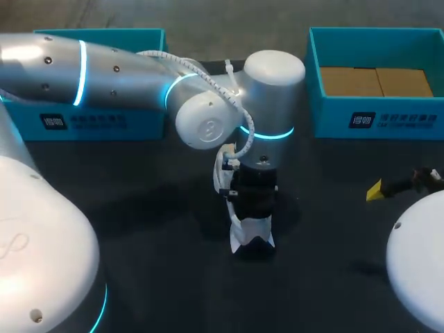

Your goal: Take the shoe out of the shoebox, open the shoe tongue, remove and reinsert the insole, then place the shoe into the shoebox

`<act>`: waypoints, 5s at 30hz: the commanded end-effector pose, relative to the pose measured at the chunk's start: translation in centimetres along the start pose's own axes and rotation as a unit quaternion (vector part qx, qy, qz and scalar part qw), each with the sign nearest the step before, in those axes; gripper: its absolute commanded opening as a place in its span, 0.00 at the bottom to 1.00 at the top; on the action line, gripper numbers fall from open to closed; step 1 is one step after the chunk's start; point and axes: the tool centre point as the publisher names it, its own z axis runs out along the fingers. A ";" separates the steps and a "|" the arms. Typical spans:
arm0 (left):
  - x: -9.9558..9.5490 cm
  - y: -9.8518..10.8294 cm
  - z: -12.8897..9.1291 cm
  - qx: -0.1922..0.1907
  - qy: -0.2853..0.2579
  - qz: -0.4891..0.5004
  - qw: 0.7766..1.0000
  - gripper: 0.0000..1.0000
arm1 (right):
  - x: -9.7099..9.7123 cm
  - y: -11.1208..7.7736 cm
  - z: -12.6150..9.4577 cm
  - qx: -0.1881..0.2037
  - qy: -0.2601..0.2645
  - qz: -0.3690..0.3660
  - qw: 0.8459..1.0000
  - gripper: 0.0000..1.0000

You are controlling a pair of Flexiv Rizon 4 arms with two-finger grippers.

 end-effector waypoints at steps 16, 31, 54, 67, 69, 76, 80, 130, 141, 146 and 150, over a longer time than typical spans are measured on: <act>0.0 0.1 -2.8 -0.044 -0.030 0.004 0.999 0.00 | 0.0 -0.5 -0.3 -0.004 -0.001 0.001 1.000 1.00; 0.6 -1.1 -0.9 0.003 0.026 0.027 0.999 0.00 | 0.0 -0.5 -0.3 -0.004 -0.001 0.001 1.000 1.00; -0.2 -1.0 -1.5 -0.028 -0.026 0.018 0.999 0.00 | 0.0 -0.5 -0.3 -0.004 -0.001 0.001 1.000 1.00; -2.0 1.0 -1.4 -0.051 -0.079 -0.005 0.996 0.00 | 0.0 -0.5 -0.3 -0.004 -0.001 0.001 1.000 1.00; -2.2 1.1 -0.7 -0.048 -0.090 -0.010 0.995 0.00 | 0.0 -0.5 -0.3 -0.004 -0.001 0.001 1.000 1.00; -2.2 1.5 1.0 -0.041 -0.088 -0.018 0.995 0.00 | 0.0 -0.5 -0.3 -0.004 -0.001 0.001 1.000 1.00; -2.0 1.6 1.3 -0.038 -0.084 -0.021 0.995 0.00 | 0.0 -0.5 -0.3 -0.004 -0.001 0.001 1.000 1.00; 1.0 -1.1 -10.6 -0.089 -0.133 -0.015 0.987 0.44 | 0.0 -0.5 -0.3 -0.004 -0.001 0.001 1.000 1.00; -0.5 0.2 -7.8 -0.095 -0.126 -0.003 0.987 0.12 | 0.0 -0.5 -0.3 -0.004 -0.001 0.001 1.000 1.00; -0.8 0.8 -6.9 -0.095 -0.117 0.001 0.989 0.04 | 0.0 -0.5 -0.3 -0.004 -0.001 0.001 1.000 1.00; -0.9 1.4 -6.4 -0.093 -0.115 -0.002 0.989 0.07 | 0.0 -0.5 -0.3 -0.004 -0.001 0.001 1.000 1.00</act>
